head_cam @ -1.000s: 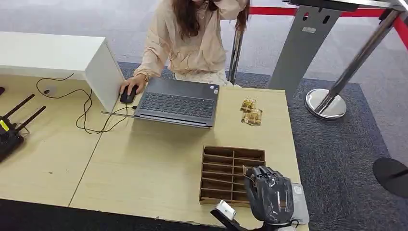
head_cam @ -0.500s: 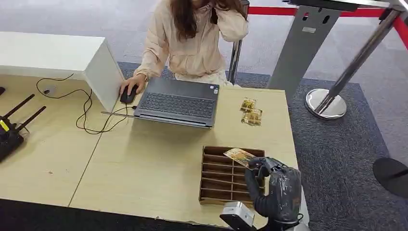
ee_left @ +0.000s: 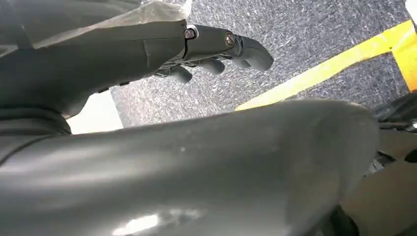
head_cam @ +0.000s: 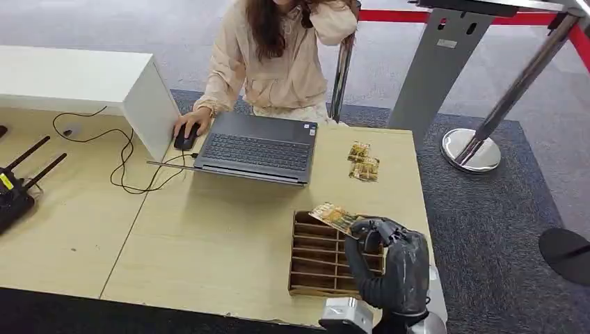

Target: Pass the card to the sensor for recognition and then transmit it.

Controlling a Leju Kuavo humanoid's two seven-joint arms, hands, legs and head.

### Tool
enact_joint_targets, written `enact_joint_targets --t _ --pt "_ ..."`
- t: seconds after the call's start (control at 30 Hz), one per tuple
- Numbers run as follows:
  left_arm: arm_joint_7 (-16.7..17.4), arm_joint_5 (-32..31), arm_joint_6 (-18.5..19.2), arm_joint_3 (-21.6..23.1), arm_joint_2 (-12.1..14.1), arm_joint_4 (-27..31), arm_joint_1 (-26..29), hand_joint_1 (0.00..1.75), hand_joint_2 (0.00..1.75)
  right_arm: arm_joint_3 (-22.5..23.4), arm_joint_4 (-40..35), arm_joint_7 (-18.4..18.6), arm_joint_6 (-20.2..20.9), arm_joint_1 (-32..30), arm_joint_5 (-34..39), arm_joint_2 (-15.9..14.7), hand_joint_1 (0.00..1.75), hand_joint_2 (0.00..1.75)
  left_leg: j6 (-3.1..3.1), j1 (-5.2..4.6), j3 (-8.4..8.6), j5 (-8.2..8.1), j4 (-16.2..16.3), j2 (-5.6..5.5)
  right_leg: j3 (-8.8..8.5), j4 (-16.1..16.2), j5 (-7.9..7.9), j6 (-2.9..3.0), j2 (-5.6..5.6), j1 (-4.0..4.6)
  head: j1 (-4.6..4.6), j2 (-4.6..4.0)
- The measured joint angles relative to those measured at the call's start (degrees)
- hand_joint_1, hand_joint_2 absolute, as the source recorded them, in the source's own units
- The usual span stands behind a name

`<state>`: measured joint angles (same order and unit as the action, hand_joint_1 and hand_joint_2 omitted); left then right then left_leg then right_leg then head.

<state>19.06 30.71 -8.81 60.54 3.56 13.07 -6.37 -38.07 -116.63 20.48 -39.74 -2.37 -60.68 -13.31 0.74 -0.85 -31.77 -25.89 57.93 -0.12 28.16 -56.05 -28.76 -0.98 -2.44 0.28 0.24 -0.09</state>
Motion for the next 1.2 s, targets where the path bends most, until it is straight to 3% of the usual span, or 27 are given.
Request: enact_joint_targets --t 0.4,0.53,1.2 --pt "-0.8 -1.0 1.0 0.8 0.0 0.0 -0.1 0.00 0.00 -0.2 0.4 -0.1 0.0 4.4 1.0 0.5 1.75 1.75 0.00 0.00 0.00 0.00 0.0 0.00 0.01 0.0 0.00 0.00 0.00 0.00 0.00 0.00" --pt "-3.4 -1.7 0.3 1.1 0.0 0.0 -0.1 0.00 0.00 -0.3 1.1 -0.7 0.1 7.0 0.9 0.5 1.75 1.75 0.00 0.00 0.00 0.00 0.0 0.00 -0.01 0.0 0.00 0.00 0.00 0.00 0.00 0.00" --pt "-5.5 -4.2 1.2 3.0 -0.1 0.0 -0.4 0.00 0.00 -1.0 7.9 1.7 1.3 20.4 2.6 0.9 1.75 1.75 0.00 0.00 -0.02 0.00 0.0 -0.01 -0.01 0.0 0.00 0.00 0.00 0.00 0.00 0.00"
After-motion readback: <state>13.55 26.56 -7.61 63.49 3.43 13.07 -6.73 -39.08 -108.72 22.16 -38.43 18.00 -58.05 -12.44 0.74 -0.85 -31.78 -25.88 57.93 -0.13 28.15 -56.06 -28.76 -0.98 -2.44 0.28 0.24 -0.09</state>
